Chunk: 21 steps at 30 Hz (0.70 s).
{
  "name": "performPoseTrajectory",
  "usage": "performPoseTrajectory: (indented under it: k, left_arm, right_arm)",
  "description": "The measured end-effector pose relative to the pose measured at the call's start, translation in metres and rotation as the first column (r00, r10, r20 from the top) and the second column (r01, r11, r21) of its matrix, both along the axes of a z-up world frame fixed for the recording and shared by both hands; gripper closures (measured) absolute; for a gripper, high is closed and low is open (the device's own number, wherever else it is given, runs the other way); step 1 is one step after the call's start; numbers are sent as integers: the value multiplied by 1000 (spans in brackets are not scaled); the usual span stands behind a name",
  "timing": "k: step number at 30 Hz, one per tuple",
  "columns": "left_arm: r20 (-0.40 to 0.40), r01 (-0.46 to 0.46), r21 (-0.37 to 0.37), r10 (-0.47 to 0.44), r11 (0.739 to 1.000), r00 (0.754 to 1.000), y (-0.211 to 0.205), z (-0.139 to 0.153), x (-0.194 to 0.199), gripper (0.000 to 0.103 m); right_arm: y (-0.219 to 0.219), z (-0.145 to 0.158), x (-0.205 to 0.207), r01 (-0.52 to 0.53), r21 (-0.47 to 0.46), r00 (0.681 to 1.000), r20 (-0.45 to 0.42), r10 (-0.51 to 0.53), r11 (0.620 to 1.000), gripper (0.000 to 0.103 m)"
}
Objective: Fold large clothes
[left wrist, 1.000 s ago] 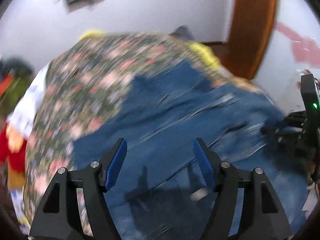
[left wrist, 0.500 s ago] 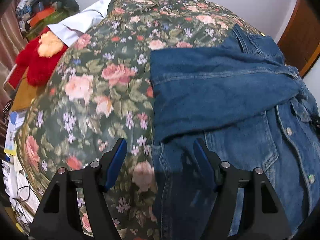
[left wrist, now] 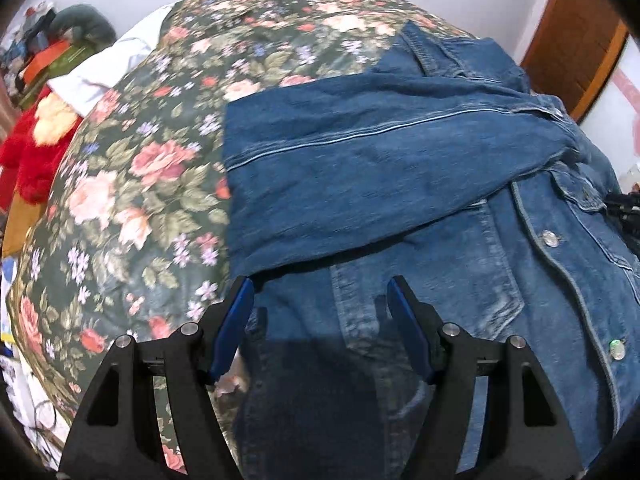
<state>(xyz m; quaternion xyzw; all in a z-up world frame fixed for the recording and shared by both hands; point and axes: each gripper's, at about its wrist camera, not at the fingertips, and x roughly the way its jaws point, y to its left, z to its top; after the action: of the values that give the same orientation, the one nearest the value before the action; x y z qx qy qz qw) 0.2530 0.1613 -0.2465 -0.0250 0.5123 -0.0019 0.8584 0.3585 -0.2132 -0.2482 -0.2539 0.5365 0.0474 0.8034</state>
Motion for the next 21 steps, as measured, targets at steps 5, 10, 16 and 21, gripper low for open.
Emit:
performPoseTrajectory:
  k: [5, 10, 16, 21]
  left_arm:
    - [-12, 79, 98, -78, 992, 997, -28, 2, 12, 34]
    - [-32, 146, 137, -143, 980, 989, -58, 2, 32, 34]
    - [-19, 212, 147, -212, 966, 977, -96, 4, 58, 30]
    - [-2, 242, 159, -245, 957, 969, -113, 11, 64, 30]
  right_arm:
    - [-21, 37, -1, 55, 276, 998, -38, -46, 960, 85]
    - [-15, 63, 10, 39, 409, 999, -11, -37, 912, 85]
    - [27, 46, 45, 6, 371, 1000, 5, -8, 929, 85]
    - [36, 3, 59, 10, 208, 1000, 25, -16, 978, 61]
